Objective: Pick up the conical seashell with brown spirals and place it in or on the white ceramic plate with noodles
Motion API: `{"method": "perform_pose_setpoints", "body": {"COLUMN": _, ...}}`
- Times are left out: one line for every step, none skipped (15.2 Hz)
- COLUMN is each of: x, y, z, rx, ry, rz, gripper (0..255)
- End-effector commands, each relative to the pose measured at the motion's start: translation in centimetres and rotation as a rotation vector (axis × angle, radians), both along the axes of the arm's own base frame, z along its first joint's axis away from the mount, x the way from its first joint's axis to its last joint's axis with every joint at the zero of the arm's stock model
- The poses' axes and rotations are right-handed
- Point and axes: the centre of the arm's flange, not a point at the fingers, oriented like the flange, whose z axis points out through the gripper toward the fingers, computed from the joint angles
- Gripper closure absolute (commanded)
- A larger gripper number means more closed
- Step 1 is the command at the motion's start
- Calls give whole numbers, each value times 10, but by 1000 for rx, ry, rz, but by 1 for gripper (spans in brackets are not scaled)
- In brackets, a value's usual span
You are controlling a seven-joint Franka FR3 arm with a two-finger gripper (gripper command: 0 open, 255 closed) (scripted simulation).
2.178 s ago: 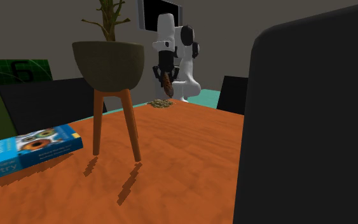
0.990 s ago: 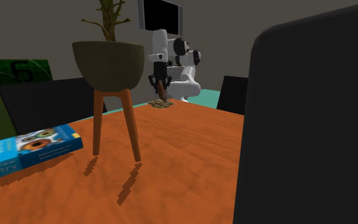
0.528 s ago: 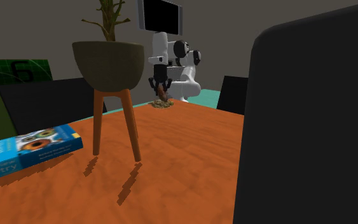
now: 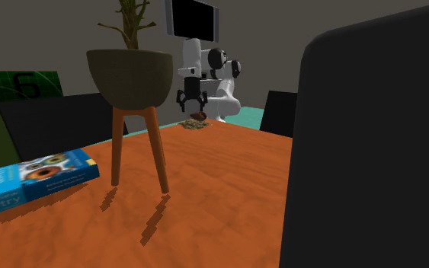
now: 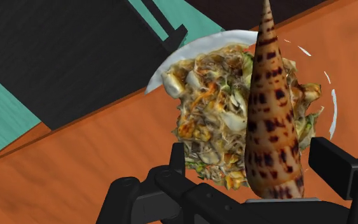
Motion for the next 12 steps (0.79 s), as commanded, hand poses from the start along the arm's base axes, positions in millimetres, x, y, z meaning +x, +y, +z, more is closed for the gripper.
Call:
{"method": "perform_pose_setpoints", "body": {"x": -3, "y": -1, "z": 13, "rx": 0, "ry": 0, "rz": 0, "gripper": 0}}
{"method": "perform_pose_setpoints", "body": {"x": -6, "y": -1, "z": 26, "rx": 0, "ry": 0, "rz": 0, "gripper": 0}}
{"method": "perform_pose_setpoints", "body": {"x": -9, "y": -2, "z": 39, "rx": 0, "ry": 0, "rz": 0, "gripper": 0}}
{"method": "perform_pose_setpoints", "body": {"x": -11, "y": -2, "z": 49, "rx": 0, "ry": 0, "rz": 0, "gripper": 0}}
{"method": "perform_pose_setpoints", "body": {"x": -11, "y": -2, "z": 49, "rx": 0, "ry": 0, "rz": 0, "gripper": 0}}
{"method": "perform_pose_setpoints", "body": {"x": -11, "y": -2, "z": 49, "rx": 0, "ry": 0, "rz": 0, "gripper": 0}}
{"method": "perform_pose_setpoints", "body": {"x": -11, "y": -2, "z": 49, "rx": 0, "ry": 0, "rz": 0, "gripper": 0}}
{"method": "perform_pose_setpoints", "body": {"x": -11, "y": -2, "z": 49, "rx": 0, "ry": 0, "rz": 0, "gripper": 0}}
{"method": "perform_pose_setpoints", "body": {"x": -11, "y": -2, "z": 49, "rx": 0, "ry": 0, "rz": 0, "gripper": 0}}
{"method": "perform_pose_setpoints", "body": {"x": -11, "y": -2, "z": 49, "rx": 0, "ry": 0, "rz": 0, "gripper": 0}}
{"method": "perform_pose_setpoints", "body": {"x": -11, "y": -2, "z": 49, "rx": 0, "ry": 0, "rz": 0, "gripper": 0}}
{"method": "perform_pose_setpoints", "body": {"x": -11, "y": -2, "z": 49, "rx": 0, "ry": 0, "rz": 0, "gripper": 0}}
